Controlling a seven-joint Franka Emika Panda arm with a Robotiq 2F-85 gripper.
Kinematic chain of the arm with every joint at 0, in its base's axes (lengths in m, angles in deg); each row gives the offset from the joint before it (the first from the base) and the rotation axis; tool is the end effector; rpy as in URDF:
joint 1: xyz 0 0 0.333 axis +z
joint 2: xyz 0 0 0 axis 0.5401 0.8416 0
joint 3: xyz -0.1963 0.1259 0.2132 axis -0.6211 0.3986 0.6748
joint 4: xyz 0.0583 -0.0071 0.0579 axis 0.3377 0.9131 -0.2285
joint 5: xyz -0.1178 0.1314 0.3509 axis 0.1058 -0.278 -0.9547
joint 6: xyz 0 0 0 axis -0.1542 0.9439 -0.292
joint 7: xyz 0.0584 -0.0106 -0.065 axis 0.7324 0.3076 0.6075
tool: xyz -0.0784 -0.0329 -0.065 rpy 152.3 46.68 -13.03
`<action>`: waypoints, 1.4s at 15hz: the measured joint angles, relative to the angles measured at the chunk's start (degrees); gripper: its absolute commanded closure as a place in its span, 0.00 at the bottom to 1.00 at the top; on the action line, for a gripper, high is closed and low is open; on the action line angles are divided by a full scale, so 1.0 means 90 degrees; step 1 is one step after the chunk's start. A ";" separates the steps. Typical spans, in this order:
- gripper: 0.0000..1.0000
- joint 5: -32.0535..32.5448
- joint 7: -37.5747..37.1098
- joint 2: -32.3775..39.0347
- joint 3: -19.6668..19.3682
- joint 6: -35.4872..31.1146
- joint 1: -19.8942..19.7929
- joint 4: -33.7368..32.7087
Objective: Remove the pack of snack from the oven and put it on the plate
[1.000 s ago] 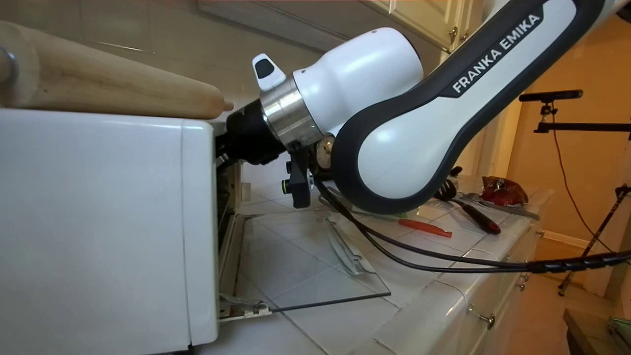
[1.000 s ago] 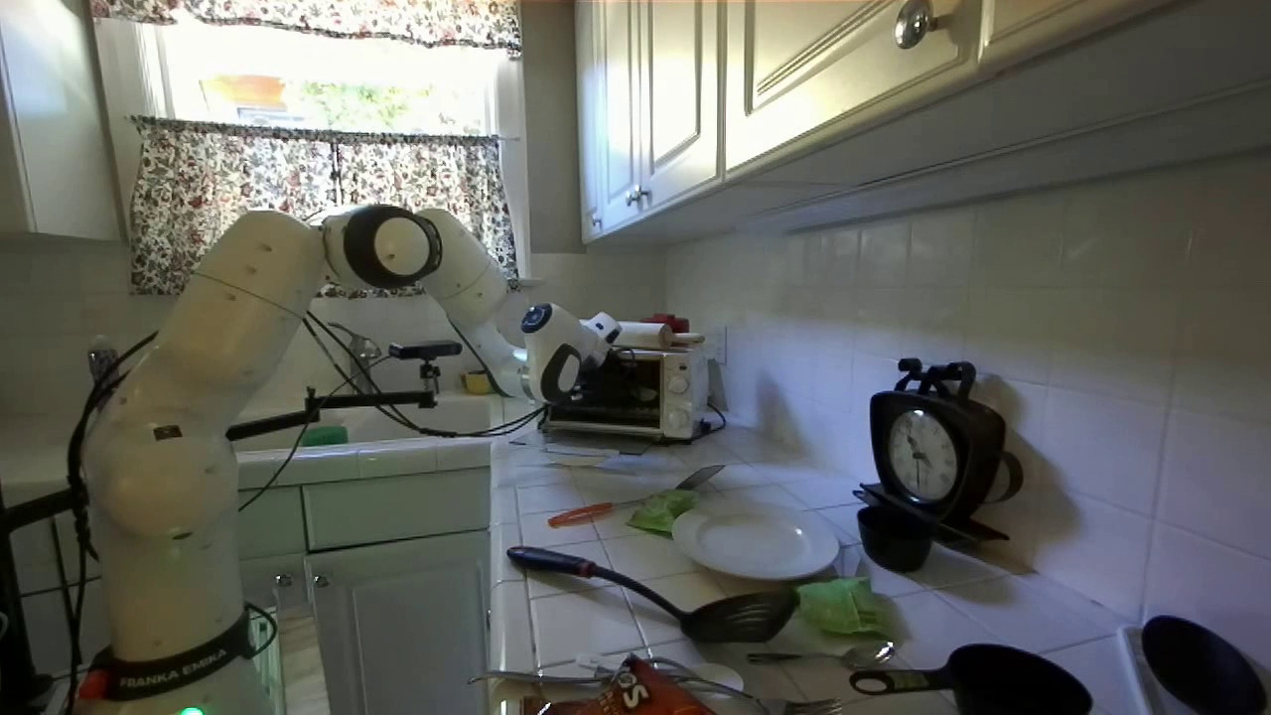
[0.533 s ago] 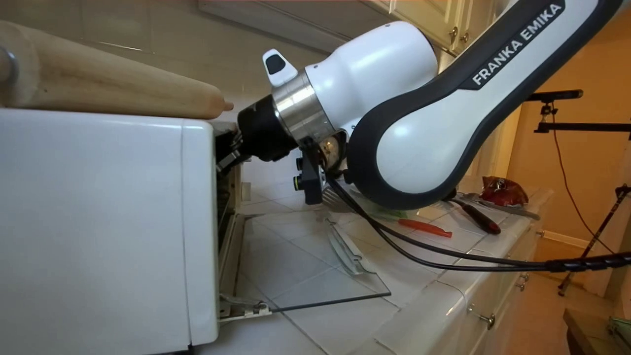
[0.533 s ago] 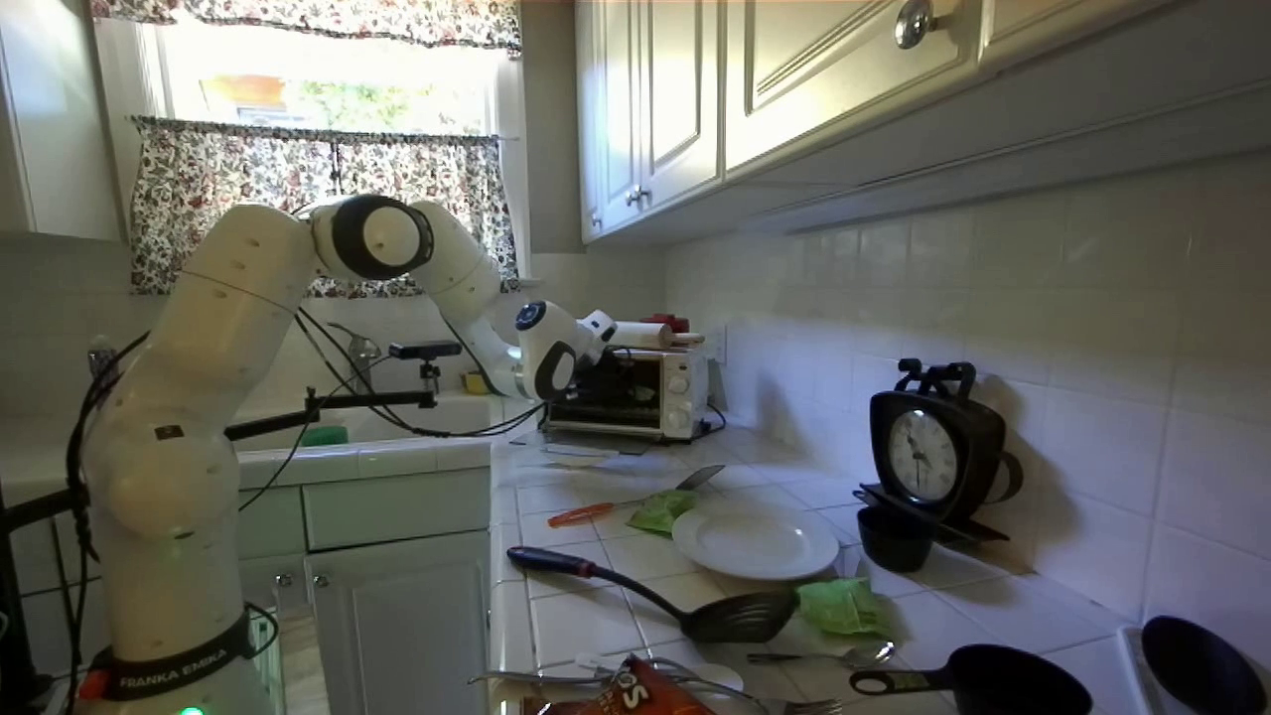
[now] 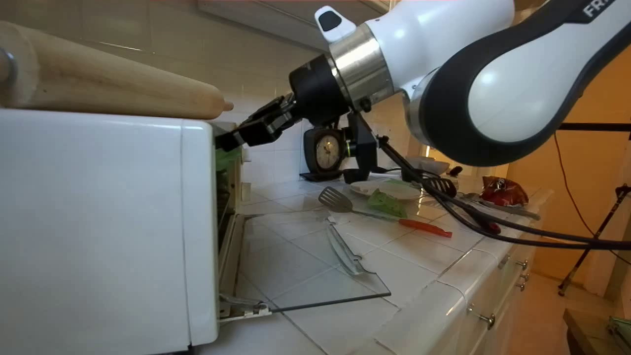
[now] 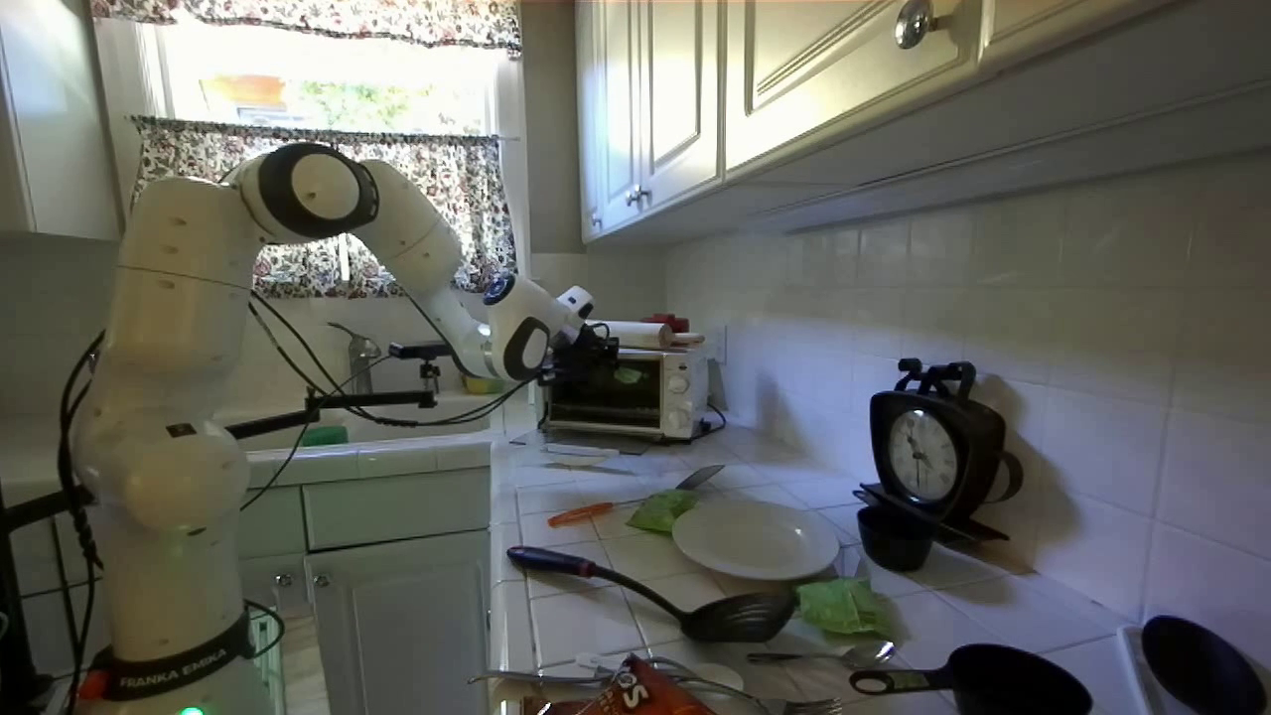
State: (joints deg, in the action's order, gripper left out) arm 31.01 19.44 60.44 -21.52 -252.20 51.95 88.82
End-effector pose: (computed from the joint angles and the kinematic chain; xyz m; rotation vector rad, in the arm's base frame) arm 0.5859 0.1725 0.4275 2.5369 0.8293 1.5929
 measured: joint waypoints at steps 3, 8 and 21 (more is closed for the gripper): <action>1.00 -0.0079 0.0049 -0.0524 -0.0209 -0.0005 0.0207 0.0484; 1.00 -0.0119 0.0100 -0.1312 -0.0320 0.0004 0.0298 0.1150; 1.00 0.0238 -0.0252 -0.3499 -0.0070 0.3197 -0.0620 0.2493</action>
State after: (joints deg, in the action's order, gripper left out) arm 33.14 17.18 28.95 -22.15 -223.43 46.37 111.26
